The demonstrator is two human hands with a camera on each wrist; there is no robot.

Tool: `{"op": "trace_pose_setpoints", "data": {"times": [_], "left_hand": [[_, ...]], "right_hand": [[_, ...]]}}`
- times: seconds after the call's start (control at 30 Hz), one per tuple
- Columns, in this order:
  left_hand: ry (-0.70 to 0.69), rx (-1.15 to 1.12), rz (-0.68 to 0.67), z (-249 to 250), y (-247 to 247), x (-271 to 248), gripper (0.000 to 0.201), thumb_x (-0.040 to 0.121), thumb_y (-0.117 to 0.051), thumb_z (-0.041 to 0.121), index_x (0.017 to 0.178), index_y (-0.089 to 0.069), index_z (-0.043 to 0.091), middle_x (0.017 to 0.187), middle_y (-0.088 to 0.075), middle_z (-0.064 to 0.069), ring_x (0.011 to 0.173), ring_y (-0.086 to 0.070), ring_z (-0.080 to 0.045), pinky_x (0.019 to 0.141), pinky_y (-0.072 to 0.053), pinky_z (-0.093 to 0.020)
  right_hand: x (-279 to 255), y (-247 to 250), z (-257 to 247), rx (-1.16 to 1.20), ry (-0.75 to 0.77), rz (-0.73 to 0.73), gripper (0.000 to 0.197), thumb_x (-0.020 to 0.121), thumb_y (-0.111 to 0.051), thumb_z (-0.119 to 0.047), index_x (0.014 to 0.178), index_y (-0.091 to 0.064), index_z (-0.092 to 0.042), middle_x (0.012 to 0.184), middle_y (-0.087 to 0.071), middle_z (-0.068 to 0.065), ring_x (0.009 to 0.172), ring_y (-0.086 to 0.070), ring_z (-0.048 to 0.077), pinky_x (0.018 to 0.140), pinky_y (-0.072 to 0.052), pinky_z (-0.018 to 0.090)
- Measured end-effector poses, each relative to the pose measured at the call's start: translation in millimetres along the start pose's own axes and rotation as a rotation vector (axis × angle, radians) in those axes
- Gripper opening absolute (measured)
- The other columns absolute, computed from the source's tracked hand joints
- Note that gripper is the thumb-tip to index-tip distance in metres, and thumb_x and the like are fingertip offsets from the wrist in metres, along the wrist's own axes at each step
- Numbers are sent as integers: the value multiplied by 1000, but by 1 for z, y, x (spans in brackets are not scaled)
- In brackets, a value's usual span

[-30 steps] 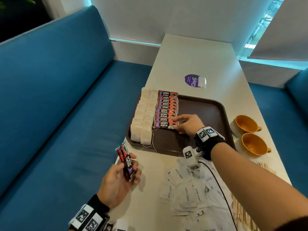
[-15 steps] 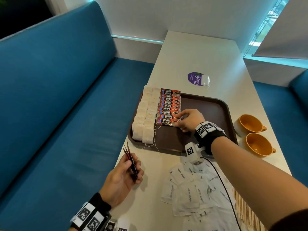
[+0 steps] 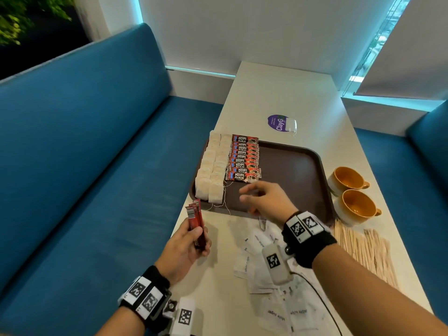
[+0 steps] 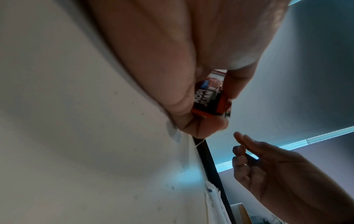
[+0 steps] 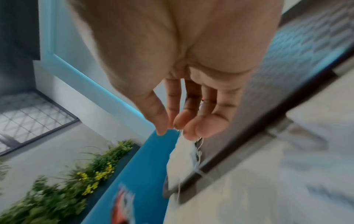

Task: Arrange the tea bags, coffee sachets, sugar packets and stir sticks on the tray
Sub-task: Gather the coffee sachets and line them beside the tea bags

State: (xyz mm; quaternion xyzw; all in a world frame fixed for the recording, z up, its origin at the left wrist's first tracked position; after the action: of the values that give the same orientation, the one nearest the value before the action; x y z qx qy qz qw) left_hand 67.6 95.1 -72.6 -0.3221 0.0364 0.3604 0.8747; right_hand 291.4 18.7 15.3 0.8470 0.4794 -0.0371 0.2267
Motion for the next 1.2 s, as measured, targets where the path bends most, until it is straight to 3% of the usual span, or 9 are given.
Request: {"op": "trace_pose_setpoints", "data": {"times": [0.1,0.23,0.33,0.47,0.7,0.8,0.93,1.07,1.2], "left_hand": [[15,98,8,0,-4,-3,18,98,-57,8,114,-51,3,88,-58,-18,69,-62,-26,55,-50,-31],[63,205,-46,2,-11,-8,42,87,-69,9,127,-55,10,95,-70,-24,76,-69,-40,58,-57,-39],[82,309,-122,6,-20,-12,50,83,-74,8,129,-55,13,100,-71,-31,78,-71,-45,52,-59,-40],[79,402,-151,7,-24,-15,51,82,-78,5,127,-55,13,101,-73,-27,82,-73,-46,52,-61,-40],[89,296,-160,4,-12,-13,38,90,-74,17,126,-63,13,107,-68,-35,84,-64,-64,53,-61,-49],[76,263,-142,3,-11,-11,38,93,-69,11,129,-57,11,106,-69,-33,85,-67,-61,56,-62,-49],[39,224,-90,3,-12,-9,25,102,-46,-3,125,-46,6,98,-72,-27,80,-72,-49,54,-62,-45],[70,126,-63,0,-11,-7,21,103,-41,-3,123,-45,-2,86,-66,-20,76,-71,-40,62,-63,-47],[80,55,-65,2,-13,-6,24,99,-48,4,123,-51,1,83,-55,-17,71,-65,-35,67,-62,-51]], "right_hand": [[-29,-29,1,32,-10,-98,14,89,-78,-18,101,-73,-14,86,-74,2,64,-67,15,67,-62,36],[-51,-59,9,136,-51,-134,23,86,-82,-25,102,-73,-12,87,-75,6,66,-68,18,62,-58,30],[-58,-70,15,166,-64,-118,25,84,-83,-26,100,-73,-9,83,-75,5,62,-66,16,58,-55,28],[-61,-73,22,160,-58,-60,17,81,-86,-20,91,-74,-12,84,-76,9,58,-63,8,54,-50,21],[-57,-63,27,123,-70,-73,21,85,-82,-18,104,-73,-17,87,-76,7,66,-65,9,58,-52,24],[-57,-54,27,159,-93,-66,24,86,-81,-13,107,-70,-10,92,-76,16,63,-65,12,54,-51,24],[-57,-36,25,302,-77,-6,18,89,-71,4,106,-67,0,91,-73,19,60,-63,17,51,-52,27],[-57,-25,18,627,-42,-17,28,92,-58,16,116,-65,4,95,-68,24,69,-66,26,66,-62,33],[-60,-30,14,607,18,-52,17,89,-58,20,94,-68,7,98,-70,30,84,-71,36,81,-63,42]]}}
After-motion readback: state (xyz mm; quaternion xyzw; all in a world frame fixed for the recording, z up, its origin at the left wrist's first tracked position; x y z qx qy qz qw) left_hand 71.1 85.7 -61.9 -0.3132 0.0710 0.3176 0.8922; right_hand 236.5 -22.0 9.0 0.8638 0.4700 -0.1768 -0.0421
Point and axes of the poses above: each hand's wrist, its own x-axis towards the middle knuckle, its own y-axis out of the back of the hand, z = x × y, the point moved 4 cm from there along x, towards the middle knuckle
